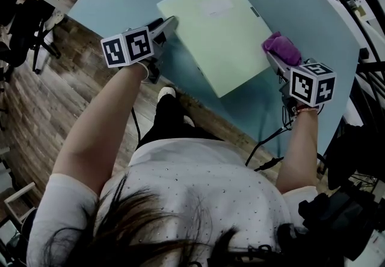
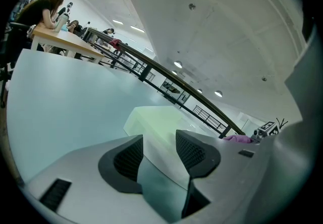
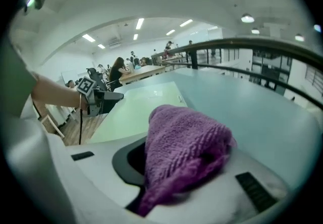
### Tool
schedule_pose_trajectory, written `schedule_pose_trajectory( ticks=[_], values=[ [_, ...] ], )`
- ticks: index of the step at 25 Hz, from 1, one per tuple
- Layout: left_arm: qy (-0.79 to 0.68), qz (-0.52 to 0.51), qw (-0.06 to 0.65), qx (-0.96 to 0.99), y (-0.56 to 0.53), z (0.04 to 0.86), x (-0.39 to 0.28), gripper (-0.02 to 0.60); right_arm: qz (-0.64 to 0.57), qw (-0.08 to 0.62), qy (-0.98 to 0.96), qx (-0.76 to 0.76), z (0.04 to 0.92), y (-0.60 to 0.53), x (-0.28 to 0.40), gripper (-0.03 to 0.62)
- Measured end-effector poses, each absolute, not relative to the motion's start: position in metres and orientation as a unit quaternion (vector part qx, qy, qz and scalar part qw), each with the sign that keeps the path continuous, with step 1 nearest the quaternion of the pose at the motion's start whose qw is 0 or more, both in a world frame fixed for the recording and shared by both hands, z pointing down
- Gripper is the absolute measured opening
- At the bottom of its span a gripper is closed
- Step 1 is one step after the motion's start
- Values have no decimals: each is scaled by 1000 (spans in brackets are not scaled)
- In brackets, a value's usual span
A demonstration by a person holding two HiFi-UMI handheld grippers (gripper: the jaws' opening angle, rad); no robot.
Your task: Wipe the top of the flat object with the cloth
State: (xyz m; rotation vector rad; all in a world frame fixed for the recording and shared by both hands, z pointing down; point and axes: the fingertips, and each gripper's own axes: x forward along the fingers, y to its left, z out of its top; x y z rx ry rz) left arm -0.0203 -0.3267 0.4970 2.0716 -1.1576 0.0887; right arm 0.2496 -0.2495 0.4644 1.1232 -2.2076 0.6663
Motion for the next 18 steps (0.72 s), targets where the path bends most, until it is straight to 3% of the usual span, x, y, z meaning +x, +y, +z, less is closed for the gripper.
schedule_pose_trajectory(
  ticks=[5, 9, 14, 18],
  values=[
    [-454, 34, 371, 809, -328, 497, -21, 201, 190, 206, -923, 262, 419, -195, 134, 34],
    [-455, 35, 372, 808, -327, 498, -20, 201, 205, 237, -940, 135, 437, -140, 70, 34],
    [-457, 35, 368, 809, -326, 496, -20, 201, 204, 324, -919, 97, 473, -114, 83, 34],
    [-454, 35, 370, 810, -327, 496, -20, 201, 249, 291, -917, 110, 470, -120, 109, 34]
  ],
)
